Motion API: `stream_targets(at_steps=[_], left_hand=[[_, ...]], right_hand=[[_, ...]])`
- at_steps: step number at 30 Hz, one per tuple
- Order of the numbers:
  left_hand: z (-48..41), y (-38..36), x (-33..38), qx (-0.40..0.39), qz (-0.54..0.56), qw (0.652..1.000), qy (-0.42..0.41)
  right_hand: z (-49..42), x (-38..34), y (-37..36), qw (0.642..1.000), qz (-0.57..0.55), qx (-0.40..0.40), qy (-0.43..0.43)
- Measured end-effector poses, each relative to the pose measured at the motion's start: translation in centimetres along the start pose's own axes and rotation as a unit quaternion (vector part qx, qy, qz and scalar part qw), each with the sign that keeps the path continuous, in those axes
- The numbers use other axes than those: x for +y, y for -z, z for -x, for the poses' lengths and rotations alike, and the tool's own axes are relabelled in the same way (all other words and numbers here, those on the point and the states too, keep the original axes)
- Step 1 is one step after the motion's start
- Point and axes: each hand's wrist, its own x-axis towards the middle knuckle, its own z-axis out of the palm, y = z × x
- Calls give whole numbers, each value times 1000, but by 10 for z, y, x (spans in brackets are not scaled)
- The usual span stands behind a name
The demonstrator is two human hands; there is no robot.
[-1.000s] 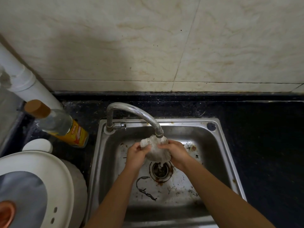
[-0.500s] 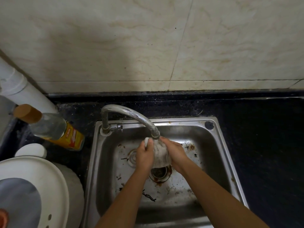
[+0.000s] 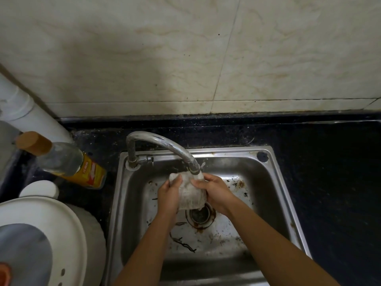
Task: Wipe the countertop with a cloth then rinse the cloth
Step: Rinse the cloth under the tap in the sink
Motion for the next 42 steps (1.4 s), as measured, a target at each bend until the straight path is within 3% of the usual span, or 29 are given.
stream_targets(at_steps=[3,9,18,24,29,32,37,42], left_hand=[[1,2,4,-7,8,1000,7],[0,-3,-4,-15,-37,999,-18],[-5,0,-4,31,-53,998,-15],[-2,-7,-3,41,-43,998,-3],[2,-11,1,49,-46,998,-11],[2,-7,3,43,-25,999,-10],[1,-1,0,28,-47,998,-26],[3,-1,3,10,-21,1000,13]], right_hand=[[-3,-2,-9,998,22,55,-9],[-3,-5,-25,970,180,164,18],[0,0,-11,994,104,3,42],[-2,-5,-24,977,183,99,50],[-5,-9,-33,974,156,161,22],[-3,-9,-26,981,153,123,2],[1,-4,-11,999,23,23,-9],[-3,-3,-11,997,68,44,19]])
